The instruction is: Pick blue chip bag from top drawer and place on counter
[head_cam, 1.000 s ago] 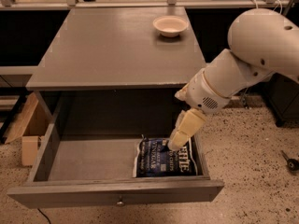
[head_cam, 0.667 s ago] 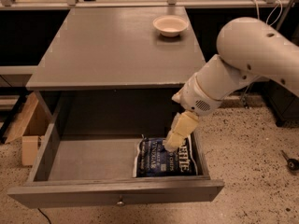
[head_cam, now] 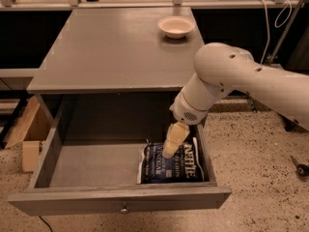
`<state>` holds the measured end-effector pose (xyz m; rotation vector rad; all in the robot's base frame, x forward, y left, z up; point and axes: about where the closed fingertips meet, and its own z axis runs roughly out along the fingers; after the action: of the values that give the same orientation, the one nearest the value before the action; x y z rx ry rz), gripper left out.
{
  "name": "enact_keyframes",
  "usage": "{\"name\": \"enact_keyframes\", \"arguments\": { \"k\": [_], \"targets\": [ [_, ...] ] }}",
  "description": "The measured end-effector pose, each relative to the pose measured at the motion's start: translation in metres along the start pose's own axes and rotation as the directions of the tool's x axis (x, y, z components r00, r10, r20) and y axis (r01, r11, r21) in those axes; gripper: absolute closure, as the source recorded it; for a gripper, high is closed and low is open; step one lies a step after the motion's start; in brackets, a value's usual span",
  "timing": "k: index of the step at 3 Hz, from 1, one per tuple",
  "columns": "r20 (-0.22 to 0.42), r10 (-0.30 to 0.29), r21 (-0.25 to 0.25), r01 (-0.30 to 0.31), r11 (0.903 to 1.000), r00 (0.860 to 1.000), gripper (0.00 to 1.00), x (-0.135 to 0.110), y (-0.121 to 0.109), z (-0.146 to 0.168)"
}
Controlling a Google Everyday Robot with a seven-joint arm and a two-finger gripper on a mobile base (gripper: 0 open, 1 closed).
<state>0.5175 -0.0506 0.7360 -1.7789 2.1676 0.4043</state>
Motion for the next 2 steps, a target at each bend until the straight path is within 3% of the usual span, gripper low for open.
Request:
{"name": "enact_keyframes", "arguments": {
  "k": [2],
  "targets": [
    [-0.116,0.034,-0.012,-0.036,0.9993,0.993,0.00,0.029,-0.018,0.057]
  ]
}}
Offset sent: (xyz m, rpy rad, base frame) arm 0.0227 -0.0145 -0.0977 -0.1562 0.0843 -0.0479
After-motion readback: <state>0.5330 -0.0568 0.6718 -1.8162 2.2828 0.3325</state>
